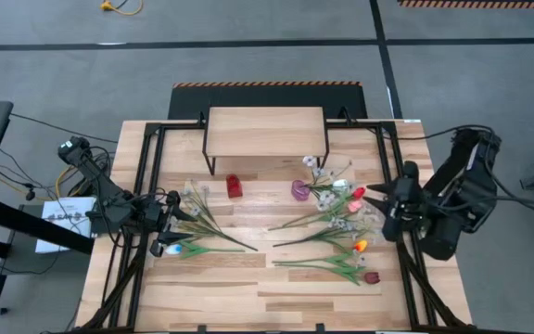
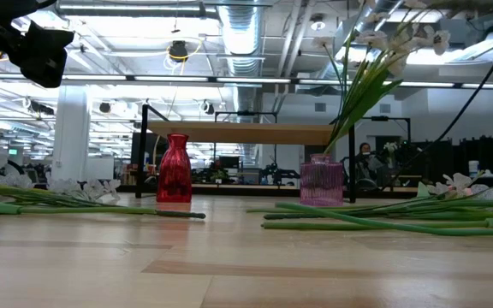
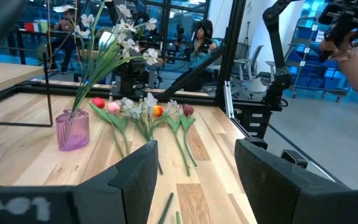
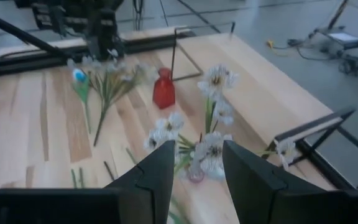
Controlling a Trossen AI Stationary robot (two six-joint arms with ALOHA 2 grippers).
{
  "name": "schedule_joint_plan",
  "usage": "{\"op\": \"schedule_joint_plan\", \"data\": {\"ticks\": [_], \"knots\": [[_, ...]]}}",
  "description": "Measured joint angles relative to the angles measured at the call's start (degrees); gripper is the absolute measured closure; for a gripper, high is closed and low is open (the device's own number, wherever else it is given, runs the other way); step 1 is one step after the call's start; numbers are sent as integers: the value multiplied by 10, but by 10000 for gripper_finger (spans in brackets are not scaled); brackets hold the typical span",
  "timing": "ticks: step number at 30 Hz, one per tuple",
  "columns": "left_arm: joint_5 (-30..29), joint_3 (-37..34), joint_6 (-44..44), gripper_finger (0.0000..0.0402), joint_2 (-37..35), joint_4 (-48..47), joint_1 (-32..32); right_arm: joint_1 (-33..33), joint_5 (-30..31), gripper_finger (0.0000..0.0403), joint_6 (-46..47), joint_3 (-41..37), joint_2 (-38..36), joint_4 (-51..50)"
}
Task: Pick and place flowers into a vace then onto a shelf
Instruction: Put the dark red tulip into the red vase
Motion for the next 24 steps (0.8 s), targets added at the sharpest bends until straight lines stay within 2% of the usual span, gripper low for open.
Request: {"op": "schedule_joint_plan", "data": {"ticks": [8,11,18,24], "knots": [[0,0,1,198,0,-1,0,48,22,275,38,-30,3,-4],[0,0,1,198,0,-1,0,51,34,275,10,-51,-9,-4],[-3,0,-16,198,0,-1,0,51,70,275,19,-58,-36,6],[-57,0,-59,198,0,-1,0,51,77,275,14,-58,-36,9]]}}
